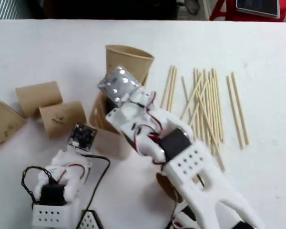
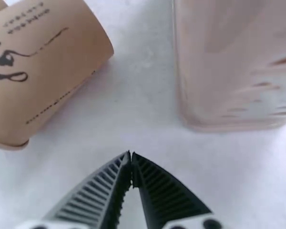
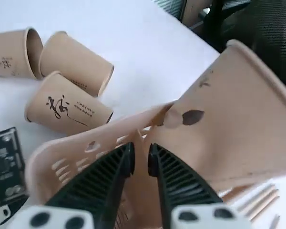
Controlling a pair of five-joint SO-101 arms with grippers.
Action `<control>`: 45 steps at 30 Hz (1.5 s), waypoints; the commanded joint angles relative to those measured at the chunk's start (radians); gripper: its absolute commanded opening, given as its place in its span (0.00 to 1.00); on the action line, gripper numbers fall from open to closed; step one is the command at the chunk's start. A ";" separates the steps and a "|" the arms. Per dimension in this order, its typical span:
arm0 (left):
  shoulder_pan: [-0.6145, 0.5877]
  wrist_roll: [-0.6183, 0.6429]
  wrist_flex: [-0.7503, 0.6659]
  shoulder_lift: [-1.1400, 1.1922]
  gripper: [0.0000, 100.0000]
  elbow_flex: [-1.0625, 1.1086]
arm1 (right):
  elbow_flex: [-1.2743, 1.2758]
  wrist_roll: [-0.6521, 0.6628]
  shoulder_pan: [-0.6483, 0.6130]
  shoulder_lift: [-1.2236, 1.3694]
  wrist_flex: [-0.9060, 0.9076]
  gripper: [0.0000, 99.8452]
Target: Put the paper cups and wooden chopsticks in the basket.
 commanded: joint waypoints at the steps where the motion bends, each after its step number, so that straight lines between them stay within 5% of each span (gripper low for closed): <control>1: 0.010 -0.005 0.006 -0.007 0.02 -0.002 | -0.008 0.031 0.015 0.067 -0.079 0.05; 16: 0.010 -0.005 0.006 -0.007 0.02 -0.002 | -0.003 0.031 0.157 0.259 -0.220 0.05; 31: 0.010 -0.005 0.006 -0.007 0.02 -0.002 | -0.008 0.031 0.019 -0.361 -0.042 0.05; 45: 0.010 -0.005 0.006 -0.007 0.02 -0.002 | 0.012 0.031 0.130 0.073 -0.605 0.05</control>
